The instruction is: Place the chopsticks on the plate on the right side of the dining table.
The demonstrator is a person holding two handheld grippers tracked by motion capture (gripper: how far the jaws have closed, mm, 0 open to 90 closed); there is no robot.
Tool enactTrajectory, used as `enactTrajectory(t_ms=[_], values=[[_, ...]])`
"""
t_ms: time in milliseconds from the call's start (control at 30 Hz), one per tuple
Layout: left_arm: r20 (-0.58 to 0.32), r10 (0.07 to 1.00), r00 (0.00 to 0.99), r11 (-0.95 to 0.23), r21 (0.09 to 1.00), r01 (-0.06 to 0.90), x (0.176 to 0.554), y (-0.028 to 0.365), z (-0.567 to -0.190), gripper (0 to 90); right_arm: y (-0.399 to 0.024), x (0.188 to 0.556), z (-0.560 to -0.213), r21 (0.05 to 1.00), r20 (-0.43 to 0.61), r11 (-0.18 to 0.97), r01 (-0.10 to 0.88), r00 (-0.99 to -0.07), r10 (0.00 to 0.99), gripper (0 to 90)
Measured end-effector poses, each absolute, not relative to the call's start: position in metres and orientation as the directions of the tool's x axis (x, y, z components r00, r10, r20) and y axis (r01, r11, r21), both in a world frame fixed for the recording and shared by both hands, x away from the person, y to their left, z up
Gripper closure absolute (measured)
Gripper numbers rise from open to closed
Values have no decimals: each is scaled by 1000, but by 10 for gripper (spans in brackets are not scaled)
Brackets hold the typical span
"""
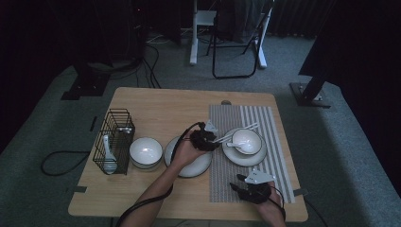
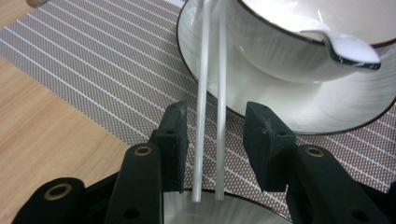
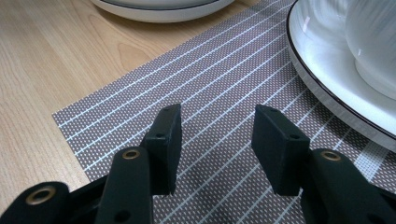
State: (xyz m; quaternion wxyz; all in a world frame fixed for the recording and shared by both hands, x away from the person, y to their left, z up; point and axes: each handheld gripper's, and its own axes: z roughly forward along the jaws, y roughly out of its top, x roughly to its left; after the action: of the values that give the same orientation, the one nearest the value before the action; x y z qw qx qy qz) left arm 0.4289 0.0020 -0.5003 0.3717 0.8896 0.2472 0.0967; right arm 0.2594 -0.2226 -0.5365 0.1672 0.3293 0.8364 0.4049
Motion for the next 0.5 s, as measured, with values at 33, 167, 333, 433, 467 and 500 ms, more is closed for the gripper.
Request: enactTrajectory(t_ms=[33,167,333,433,467,500], values=[[-15,511,860,-601,709,369,429,2,-501,612,-223,259,-536,788,-12,454,416,-727,686,525],[-14,511,860,-609,700,373,429,2,-505,631,-223,259,-536,789,-12,453,415,-727,686,524],[10,504,864,-631,687,360,429,1,-505,701,-224,260,-536,789,-13,454,414,-727,686,523],[20,501,865,-641,680,355,428,0,-506,718,-223,259,-536,789,-13,455,414,-728,686,523],[31,498,867,-650,675,349,428,-1,-507,722,-223,259,-536,789,-14,455,414,-727,686,523],[38,495,868,-654,673,344,428,-2,-507,734,-223,259,-536,789,-13,454,414,-727,686,523]])
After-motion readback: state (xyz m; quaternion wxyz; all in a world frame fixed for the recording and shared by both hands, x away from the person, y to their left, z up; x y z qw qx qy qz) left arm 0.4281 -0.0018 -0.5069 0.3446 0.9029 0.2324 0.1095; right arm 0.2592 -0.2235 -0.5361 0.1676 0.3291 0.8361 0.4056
